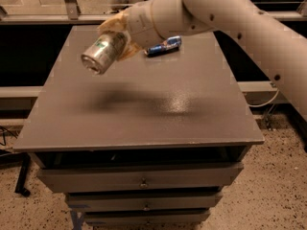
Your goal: Place 7up can upright
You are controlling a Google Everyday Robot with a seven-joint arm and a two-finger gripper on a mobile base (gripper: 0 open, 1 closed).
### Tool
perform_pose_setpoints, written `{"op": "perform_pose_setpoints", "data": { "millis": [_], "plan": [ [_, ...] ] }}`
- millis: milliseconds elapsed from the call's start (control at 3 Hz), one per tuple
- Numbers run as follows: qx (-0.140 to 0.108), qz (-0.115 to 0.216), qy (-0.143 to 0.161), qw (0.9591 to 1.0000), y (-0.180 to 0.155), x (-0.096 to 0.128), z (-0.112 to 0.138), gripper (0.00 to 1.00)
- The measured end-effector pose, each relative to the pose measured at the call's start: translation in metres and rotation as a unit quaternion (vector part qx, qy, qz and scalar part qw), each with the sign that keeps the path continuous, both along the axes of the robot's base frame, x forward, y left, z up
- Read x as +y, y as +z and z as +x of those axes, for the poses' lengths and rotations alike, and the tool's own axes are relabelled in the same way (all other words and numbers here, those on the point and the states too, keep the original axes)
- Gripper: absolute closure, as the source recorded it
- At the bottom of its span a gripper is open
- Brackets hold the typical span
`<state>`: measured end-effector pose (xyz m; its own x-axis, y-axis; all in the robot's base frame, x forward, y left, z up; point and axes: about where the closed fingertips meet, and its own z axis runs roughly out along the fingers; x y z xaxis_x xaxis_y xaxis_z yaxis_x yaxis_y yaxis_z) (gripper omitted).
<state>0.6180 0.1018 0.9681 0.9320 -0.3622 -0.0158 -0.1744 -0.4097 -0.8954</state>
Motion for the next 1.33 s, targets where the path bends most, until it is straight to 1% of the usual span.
{"op": "perform_pose_setpoints", "data": {
  "millis": [333,667,1000,1333],
  "plan": [
    [-0.028,0.043,-0.003,0.9987,0.007,-0.025,0.012,1.0],
    [-0.061,0.004,0.027,0.9977,0.016,-0.016,0.003,1.0],
    [-0.143,-0.075,0.068,0.9845,0.04,-0.015,-0.01,1.0],
    [-0.239,-0.153,0.118,0.9518,0.072,-0.035,-0.014,1.0]
  ]
}}
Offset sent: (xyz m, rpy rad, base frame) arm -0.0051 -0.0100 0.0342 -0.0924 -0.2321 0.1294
